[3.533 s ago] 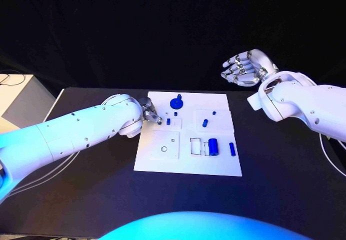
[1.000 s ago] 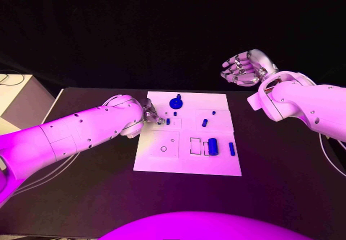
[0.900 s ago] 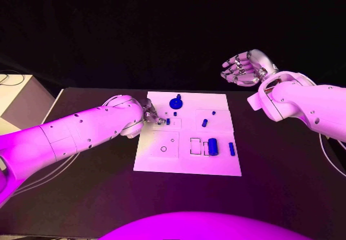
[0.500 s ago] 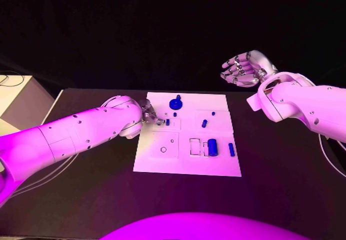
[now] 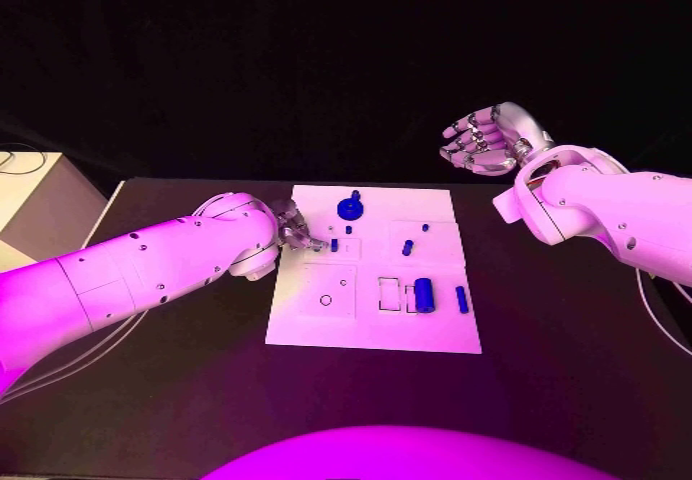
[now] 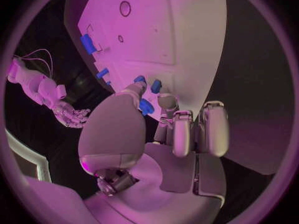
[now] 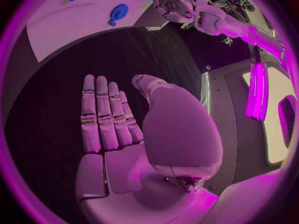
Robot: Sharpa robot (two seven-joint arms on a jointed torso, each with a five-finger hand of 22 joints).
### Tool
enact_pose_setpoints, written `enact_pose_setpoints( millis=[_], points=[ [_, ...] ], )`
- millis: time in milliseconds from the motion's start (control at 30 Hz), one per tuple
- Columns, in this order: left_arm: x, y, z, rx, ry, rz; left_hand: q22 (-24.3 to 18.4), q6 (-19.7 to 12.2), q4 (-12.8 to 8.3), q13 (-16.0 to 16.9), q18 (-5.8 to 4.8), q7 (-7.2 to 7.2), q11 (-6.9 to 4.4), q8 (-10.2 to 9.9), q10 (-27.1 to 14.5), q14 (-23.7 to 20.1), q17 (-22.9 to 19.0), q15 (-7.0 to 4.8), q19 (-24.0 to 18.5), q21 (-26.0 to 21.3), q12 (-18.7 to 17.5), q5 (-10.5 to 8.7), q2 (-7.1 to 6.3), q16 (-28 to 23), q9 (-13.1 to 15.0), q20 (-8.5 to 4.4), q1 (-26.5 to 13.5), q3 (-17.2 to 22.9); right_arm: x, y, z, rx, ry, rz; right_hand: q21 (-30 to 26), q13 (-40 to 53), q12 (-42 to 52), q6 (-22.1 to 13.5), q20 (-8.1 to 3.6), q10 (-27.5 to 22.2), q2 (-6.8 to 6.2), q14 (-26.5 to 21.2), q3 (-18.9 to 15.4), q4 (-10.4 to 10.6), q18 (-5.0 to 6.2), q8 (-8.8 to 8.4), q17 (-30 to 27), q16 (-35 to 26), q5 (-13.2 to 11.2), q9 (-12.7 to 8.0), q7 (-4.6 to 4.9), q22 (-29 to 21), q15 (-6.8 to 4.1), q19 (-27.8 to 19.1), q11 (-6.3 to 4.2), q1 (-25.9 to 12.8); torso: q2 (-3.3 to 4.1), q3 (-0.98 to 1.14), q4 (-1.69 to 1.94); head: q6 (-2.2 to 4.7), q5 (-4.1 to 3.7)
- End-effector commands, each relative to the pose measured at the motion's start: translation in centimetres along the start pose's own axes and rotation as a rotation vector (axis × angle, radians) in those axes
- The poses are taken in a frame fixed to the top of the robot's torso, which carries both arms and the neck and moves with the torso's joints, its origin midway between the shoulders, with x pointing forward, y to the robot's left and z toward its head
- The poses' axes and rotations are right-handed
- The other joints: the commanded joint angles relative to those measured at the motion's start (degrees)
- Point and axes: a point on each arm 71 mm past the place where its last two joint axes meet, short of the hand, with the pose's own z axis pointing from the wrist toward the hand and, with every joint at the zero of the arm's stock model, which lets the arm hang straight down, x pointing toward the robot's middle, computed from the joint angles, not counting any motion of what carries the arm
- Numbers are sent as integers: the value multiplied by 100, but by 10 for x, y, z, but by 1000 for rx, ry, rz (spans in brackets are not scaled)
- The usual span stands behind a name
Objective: Assemble the parts on the task board
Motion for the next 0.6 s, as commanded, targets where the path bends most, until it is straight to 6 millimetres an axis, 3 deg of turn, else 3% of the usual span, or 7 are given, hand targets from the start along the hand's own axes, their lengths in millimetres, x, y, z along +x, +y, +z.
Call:
enact_pose_setpoints(
  millis=[33,233,433,467,533,600],
  points=[
    [2,-3,-3,34,33,-38,-14,-287,0,-345,2,143,118,-173,-272,601,1502,126,-57,-52,-236,12,16,21,-142,84,87,-90,1,0,0,-11,14,0,-29,-9,-21,-22,-1,-21,3,-37,-7,-30,31,-38,-8,-32,23,-7,53,-11,22,-44,27,-65,-5,-2,12,1,-7],
    [-2,-2,-7,56,26,-88,-24,-506,6,-404,8,232,200,-231,-328,597,1492,203,-66,-61,-226,-22,47,15,-253,166,63,-243,1,0,-1,-10,14,1,-30,-16,-23,-26,2,-26,5,-44,-9,-33,31,-43,-13,-40,24,-8,55,-21,26,-54,31,-65,0,0,3,14,4],
    [-12,-2,-12,127,-14,-179,-220,-722,6,-623,55,306,273,-225,-517,544,1359,272,-190,-174,-312,-193,164,-68,-388,239,76,-521,1,-1,-1,-8,13,1,-30,-16,-23,-26,2,-26,5,-44,-9,-33,31,-43,-13,-40,24,-8,55,-21,26,-54,31,-65,3,4,3,28,-11],
    [-15,-3,-13,150,-25,-194,-407,-779,12,-861,97,332,300,-188,-719,456,1157,295,-312,-287,-468,-193,211,-198,-420,264,119,-597,0,-1,-1,-7,12,1,-30,-16,-23,-26,2,-26,5,-44,-9,-33,31,-43,-13,-40,24,-8,55,-21,26,-54,31,-65,5,2,5,26,-19],
    [-20,-5,-14,203,-53,-223,-704,-900,7,-965,162,377,341,-167,-895,354,952,334,-510,-474,-545,-181,273,-334,-487,296,199,-678,0,-2,-2,-6,11,1,-30,-20,-23,-27,4,-28,5,-47,-10,-34,31,-44,-16,-44,24,-9,57,-27,27,-58,32,-66,2,0,9,31,-23],
    [-26,-10,-15,277,-91,-255,-1393,-1001,7,-1103,305,448,417,-66,-1276,45,424,401,-976,-946,-699,-167,368,-706,-601,368,352,-732,0,-2,-2,-6,11,1,-30,-20,-23,-27,4,-28,5,-47,-10,-34,31,-44,-16,-44,24,-9,57,-27,27,-58,32,-66,1,11,6,39,-20]
  ],
)
